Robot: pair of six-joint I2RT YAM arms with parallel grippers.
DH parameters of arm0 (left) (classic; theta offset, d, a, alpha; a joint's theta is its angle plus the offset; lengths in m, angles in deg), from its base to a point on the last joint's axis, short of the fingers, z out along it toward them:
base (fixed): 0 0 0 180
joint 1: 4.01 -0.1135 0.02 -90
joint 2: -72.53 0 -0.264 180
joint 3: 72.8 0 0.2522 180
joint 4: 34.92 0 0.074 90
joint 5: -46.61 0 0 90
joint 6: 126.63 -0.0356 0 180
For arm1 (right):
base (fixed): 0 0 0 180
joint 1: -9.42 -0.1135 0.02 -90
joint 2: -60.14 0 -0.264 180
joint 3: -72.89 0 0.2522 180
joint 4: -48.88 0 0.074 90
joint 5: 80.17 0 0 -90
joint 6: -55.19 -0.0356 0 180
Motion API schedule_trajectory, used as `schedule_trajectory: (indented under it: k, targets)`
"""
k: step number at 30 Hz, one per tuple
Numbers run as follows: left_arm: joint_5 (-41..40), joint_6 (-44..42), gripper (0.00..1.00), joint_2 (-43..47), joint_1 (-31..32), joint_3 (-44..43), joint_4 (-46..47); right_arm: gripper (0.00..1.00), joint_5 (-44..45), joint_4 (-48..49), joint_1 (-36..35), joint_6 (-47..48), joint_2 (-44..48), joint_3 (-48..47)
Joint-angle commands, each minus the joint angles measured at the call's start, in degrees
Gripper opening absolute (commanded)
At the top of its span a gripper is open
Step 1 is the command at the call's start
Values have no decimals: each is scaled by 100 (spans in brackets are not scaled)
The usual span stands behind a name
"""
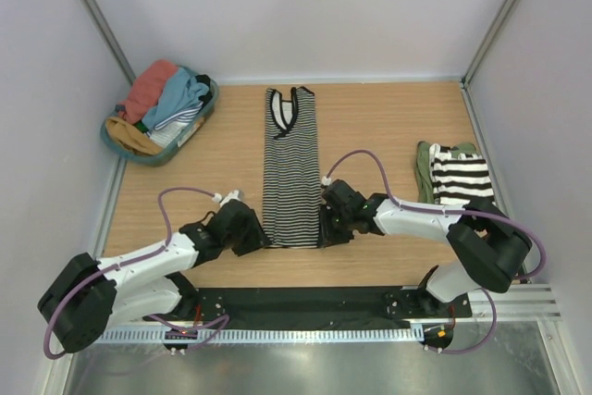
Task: Fold and stack the tank tops
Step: Fold the tank top
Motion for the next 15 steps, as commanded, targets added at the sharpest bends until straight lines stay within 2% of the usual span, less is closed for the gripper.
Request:
schedule_trajectory:
  k: [1, 4, 6, 7, 8, 11, 15]
  targets:
    - [-143, -111, 45, -267, 22, 271, -927, 30, -82, 3, -47, -81, 62, 35]
    - [-125, -137, 36, -336, 31, 236, -813, 19, -100, 21, -55, -81, 53, 26]
    - [-160, -155, 25, -398, 31, 210, -760, 6, -109, -23, -55, -81, 62, -9]
    - [-204, -181, 21, -425, 22, 183, -760, 3, -100, -49, -47, -55, 88, -9]
    - [-230, -190, 12, -477, 31, 166, -760, 1, -91, -67, -55, -55, 105, -9]
    - [-187, -190, 0, -486, 22, 95, -725, 1, -135, -137, -55, -2, 184, -27]
    - [103, -164, 0, -294, 66, 69, -751, 1, -197, -339, -55, 50, 351, -132]
